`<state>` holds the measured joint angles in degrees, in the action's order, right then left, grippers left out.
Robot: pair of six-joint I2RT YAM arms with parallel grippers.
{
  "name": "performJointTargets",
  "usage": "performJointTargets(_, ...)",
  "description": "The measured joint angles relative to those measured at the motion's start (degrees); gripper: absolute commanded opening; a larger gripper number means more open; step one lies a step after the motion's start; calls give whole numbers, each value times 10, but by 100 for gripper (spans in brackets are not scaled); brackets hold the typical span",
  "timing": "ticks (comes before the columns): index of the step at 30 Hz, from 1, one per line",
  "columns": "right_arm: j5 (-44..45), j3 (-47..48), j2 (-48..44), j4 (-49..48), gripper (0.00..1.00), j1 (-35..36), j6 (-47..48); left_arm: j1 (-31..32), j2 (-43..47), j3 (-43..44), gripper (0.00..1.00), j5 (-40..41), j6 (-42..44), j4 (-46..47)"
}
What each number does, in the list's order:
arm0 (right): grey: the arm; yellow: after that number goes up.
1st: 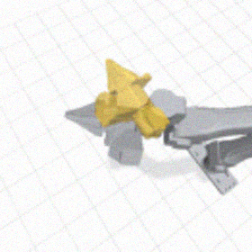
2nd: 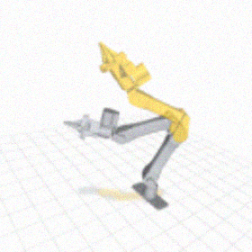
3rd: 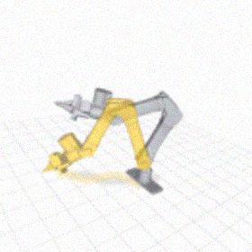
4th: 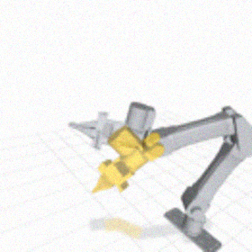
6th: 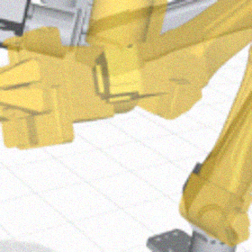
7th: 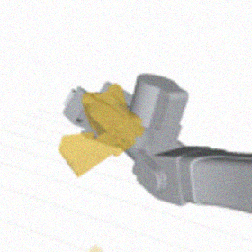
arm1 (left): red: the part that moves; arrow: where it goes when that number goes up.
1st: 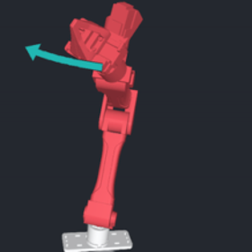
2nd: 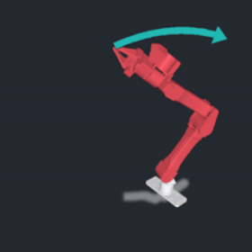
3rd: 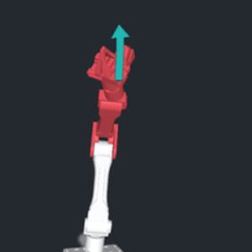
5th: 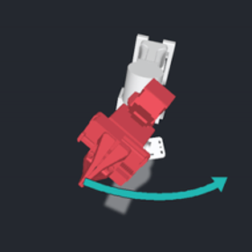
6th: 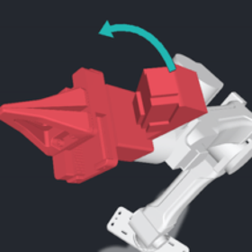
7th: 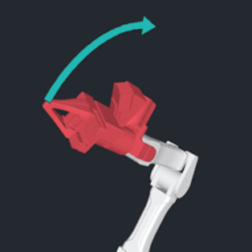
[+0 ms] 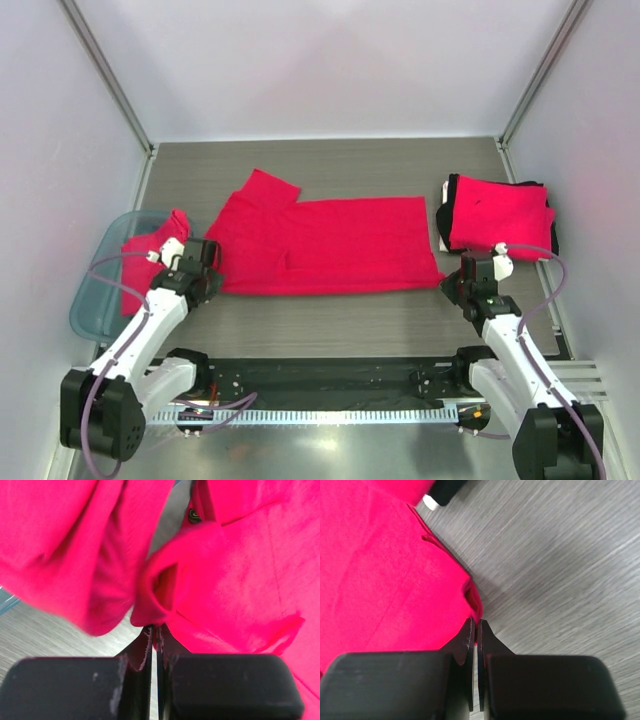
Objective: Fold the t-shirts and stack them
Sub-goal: Fold the tshirt
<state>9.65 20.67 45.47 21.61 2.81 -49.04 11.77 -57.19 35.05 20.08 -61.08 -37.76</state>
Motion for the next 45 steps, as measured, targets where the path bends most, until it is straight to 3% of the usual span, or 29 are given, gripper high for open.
performJointTargets(17, 31, -42, -48, 40, 7, 0, -47, 10, 17, -64, 0, -23, -3, 32)
performJointTargets(18, 39, -42, -55, 49, 9, 0, -55, 13, 18, -66, 4, -23, -3, 33)
performJointTargets(19, 45, -43, -64, 56, 29, 0, -63, 18, 21, -68, 7, -23, -3, 35)
performJointTargets(20, 51, -44, -78, 63, 41, 0, -73, 21, 25, -70, 11, -23, -4, 35)
performJointTargets(21, 58, -45, -88, 68, 52, 0, -77, 22, 32, -72, 26, -21, -4, 34)
performJointTargets(22, 63, -45, -97, 73, 59, 0, -79, 22, 40, -73, 33, -16, -2, 31)
performJointTargets(25, 65, -45, -112, 75, 60, -1, -75, 22, 74, -74, 38, -9, -3, 28)
performJointTargets(29, 60, -41, -123, 75, 60, -1, -57, 23, 139, -71, 53, -6, 3, 17)
performJointTargets(31, 45, -25, -122, 73, 64, -1, -31, 23, 169, -64, 88, -7, 14, 10)
performJointTargets(32, 32, -12, -118, 66, 65, -2, -15, 24, 179, -57, 99, -8, 22, 6)
performJointTargets(36, -18, 70, -53, 21, 72, -2, 50, 24, 191, -7, 100, -18, 49, 5)
performJointTargets(39, -54, 134, 19, -28, 94, 3, 94, 24, 173, 30, 100, -31, 76, 43)
performJointTargets(41, -69, 157, 61, -69, 96, 14, 122, 25, 150, 42, 100, -39, 93, 82)
performJointTargets(43, -66, 171, 94, -94, 91, 31, 148, 25, 102, 56, 100, -51, 120, 139)
performJointTargets(45, -61, 202, 140, -93, 74, 42, 171, 25, 52, 75, 100, -56, 143, 179)
